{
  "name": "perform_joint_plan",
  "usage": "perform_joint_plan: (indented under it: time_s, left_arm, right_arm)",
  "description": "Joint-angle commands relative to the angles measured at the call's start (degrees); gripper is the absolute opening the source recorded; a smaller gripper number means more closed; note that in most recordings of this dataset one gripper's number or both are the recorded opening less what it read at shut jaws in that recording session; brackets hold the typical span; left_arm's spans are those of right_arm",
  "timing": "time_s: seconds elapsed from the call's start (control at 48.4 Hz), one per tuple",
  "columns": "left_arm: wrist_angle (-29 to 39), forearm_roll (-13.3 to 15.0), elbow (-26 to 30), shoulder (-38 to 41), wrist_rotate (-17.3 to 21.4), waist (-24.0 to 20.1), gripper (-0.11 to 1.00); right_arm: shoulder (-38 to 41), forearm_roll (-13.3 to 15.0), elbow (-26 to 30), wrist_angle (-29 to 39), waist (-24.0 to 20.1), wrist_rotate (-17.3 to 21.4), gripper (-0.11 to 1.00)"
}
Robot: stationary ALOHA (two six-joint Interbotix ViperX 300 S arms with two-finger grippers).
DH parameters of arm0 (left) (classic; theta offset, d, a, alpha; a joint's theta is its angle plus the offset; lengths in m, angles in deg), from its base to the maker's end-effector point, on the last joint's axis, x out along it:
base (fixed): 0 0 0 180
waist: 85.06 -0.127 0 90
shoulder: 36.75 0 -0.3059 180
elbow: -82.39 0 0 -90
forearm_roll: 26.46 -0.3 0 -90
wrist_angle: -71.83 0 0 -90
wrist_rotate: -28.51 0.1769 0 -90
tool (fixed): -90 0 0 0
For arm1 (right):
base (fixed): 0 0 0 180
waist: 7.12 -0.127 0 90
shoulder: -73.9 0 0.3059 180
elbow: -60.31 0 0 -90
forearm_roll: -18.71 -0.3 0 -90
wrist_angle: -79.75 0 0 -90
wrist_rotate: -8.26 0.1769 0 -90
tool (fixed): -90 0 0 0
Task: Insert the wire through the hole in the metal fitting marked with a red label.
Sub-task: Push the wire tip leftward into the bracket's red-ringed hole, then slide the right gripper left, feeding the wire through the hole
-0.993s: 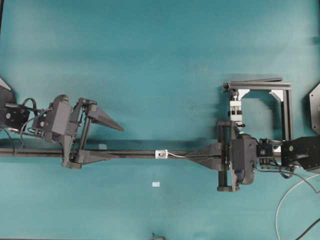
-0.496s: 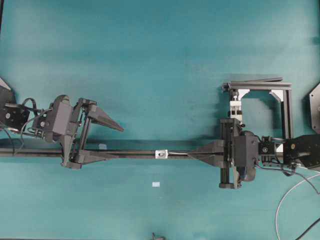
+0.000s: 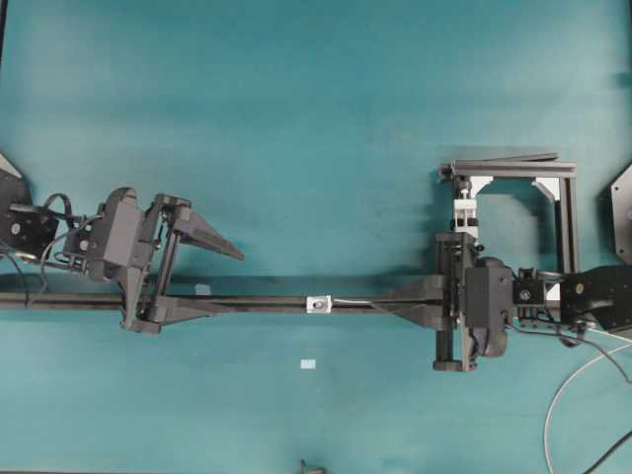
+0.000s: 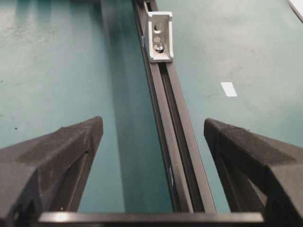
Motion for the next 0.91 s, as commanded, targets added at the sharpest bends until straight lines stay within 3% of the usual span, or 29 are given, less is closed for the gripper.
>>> perform_joint_plan:
  time_s: [0.0, 0.889]
  left_arm:
    - [-0.26, -0.18, 0.44, -1.32, 0.09, 0.35, 0.74]
    - [-0.26, -0.18, 0.62, -1.41, 0.35, 0.26, 0.74]
  right_arm:
    - [-1.76, 0.09, 0.53, -0.53, 0.09, 0.00, -0.01]
    - [-1.67, 0.26, 2.29, -0.26, 0.35, -1.14, -0.01]
